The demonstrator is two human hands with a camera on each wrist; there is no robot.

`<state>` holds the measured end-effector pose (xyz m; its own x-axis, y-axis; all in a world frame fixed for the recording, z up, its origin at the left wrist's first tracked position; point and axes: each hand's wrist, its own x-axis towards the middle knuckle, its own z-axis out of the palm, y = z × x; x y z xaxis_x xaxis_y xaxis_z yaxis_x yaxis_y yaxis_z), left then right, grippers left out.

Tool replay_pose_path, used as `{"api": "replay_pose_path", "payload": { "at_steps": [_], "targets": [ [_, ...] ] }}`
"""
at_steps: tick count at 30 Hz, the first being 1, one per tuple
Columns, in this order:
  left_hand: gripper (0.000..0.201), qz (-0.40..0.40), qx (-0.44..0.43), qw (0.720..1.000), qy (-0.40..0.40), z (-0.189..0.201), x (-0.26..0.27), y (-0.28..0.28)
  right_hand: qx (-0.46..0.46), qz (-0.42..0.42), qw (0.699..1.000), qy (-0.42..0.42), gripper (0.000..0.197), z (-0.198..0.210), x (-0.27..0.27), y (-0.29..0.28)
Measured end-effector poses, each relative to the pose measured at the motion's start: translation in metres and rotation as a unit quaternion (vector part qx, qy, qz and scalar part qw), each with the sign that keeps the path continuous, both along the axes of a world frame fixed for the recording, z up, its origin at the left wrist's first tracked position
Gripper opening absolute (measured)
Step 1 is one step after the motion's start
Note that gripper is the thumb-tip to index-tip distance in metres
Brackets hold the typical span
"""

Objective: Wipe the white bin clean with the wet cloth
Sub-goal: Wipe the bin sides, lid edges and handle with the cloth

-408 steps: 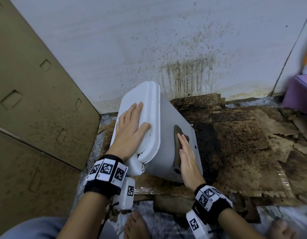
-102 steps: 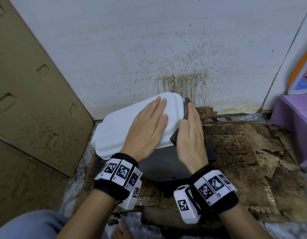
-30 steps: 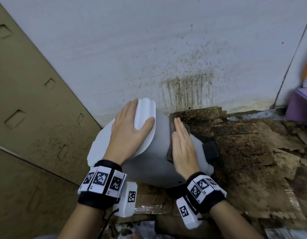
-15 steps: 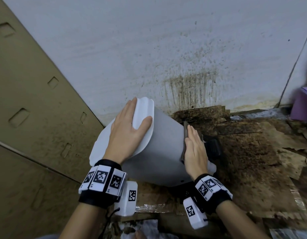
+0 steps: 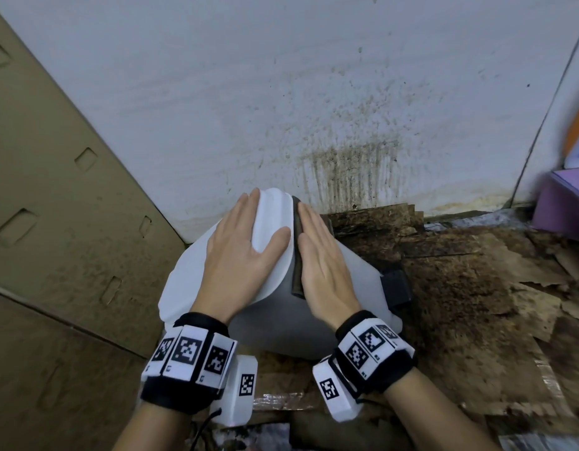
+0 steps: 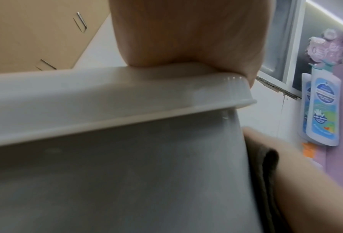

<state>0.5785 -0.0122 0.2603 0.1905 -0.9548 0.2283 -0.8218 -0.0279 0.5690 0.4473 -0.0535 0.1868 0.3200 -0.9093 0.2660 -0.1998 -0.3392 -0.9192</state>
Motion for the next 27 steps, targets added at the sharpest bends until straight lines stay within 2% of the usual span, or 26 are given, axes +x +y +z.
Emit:
{"api": "replay_pose_path", "payload": {
  "at_steps": [4, 9, 12, 14, 17, 20, 24, 27],
  "targets": [
    [0.091, -0.002, -0.009, 1.000, 0.009, 0.001, 0.003, -0.001, 0.029, -0.007, 0.999, 0.015, 0.052, -0.019, -0.013, -0.009],
    [0.089, 0.006, -0.018, 1.000, 0.020, 0.001, 0.011, 0.000, 0.109, -0.063, 0.991, 0.050, 0.050, -0.061, -0.041, -0.023],
    [0.087, 0.005, -0.021, 0.999, 0.024, 0.000, 0.011, 0.000, 0.126, -0.072, 0.988, 0.056, 0.055, -0.068, -0.046, -0.026],
    [0.086, 0.005, -0.022, 0.999, 0.023, 0.001, 0.010, 0.000, 0.127, -0.074, 0.987, 0.056, 0.058, -0.065, -0.045, -0.026],
    [0.085, 0.002, -0.028, 0.999, 0.021, 0.001, 0.008, 0.002, 0.127, -0.068, 0.988, 0.064, 0.048, -0.053, -0.041, -0.025],
    [0.086, 0.002, -0.031, 0.999, 0.014, 0.002, 0.005, 0.003, 0.101, -0.056, 0.992, 0.055, 0.048, -0.032, -0.028, -0.019],
    [0.089, -0.002, -0.017, 1.000, -0.005, 0.002, -0.002, 0.002, 0.056, -0.017, 0.998, -0.001, 0.053, 0.005, -0.005, -0.011],
    [0.090, -0.001, -0.015, 1.000, -0.006, 0.000, -0.004, 0.002, 0.029, 0.004, 0.999, -0.033, 0.052, 0.018, 0.005, -0.006]
  ]
}}
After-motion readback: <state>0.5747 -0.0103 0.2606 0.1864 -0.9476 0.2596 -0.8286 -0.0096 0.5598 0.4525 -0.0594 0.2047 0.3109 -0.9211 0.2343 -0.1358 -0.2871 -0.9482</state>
